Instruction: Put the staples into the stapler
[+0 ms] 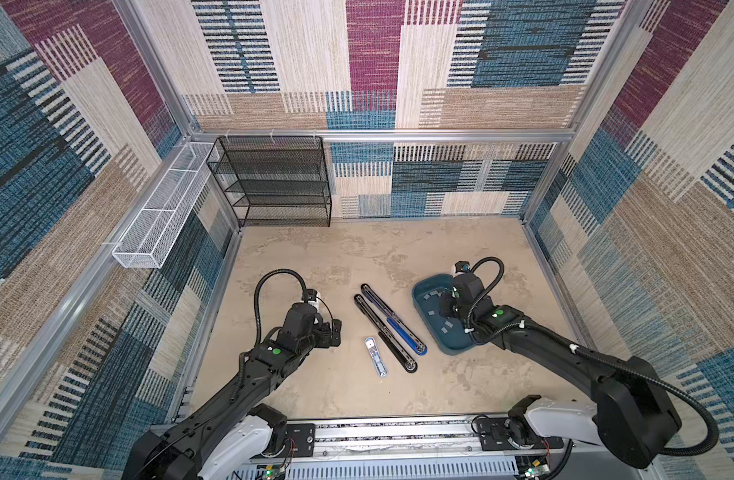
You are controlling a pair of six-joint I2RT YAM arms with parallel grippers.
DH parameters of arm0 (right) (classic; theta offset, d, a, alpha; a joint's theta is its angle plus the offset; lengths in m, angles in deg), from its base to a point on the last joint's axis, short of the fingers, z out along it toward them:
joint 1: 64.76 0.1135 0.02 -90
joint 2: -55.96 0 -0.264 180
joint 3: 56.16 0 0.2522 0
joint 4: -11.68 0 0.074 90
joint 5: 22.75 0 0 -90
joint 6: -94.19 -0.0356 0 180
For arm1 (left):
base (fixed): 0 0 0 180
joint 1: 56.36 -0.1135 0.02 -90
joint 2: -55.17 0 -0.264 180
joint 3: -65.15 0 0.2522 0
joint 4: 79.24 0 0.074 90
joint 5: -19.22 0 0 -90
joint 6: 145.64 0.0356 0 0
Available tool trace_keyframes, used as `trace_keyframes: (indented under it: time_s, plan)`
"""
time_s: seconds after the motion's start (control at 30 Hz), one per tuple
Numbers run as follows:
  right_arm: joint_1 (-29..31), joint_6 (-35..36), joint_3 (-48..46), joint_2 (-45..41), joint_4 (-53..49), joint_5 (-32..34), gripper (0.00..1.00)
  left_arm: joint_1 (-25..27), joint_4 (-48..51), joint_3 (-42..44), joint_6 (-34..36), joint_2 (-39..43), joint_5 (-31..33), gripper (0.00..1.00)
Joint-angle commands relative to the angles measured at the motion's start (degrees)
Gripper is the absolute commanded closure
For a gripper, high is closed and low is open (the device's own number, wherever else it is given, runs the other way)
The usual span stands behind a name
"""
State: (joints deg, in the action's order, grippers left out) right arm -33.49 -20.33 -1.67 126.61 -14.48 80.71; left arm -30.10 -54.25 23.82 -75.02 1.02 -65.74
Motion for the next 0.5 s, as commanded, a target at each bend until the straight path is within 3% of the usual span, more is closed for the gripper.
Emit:
trace_keyframes:
  time_s: [0.0,0.3,0.47]
  plan:
    - [3.30,2.09,-1.89,-3.48,3.29,-0.61,0.82,-0.07,-2.87,0.39,2.77,0.20,-3.63,0.01]
    - [15.09,4.33,-7.93,-6.20,7.64,-0.02,0.83,-0.07,-3.34,0.42,2.94,0.01,-4.97,0.01]
    - [18.74,5.32,-11.37,-7.15,10.97,-1.86,0.81,-0.09,-3.18,0.28,2.84,-0.58,-5.00,0.01]
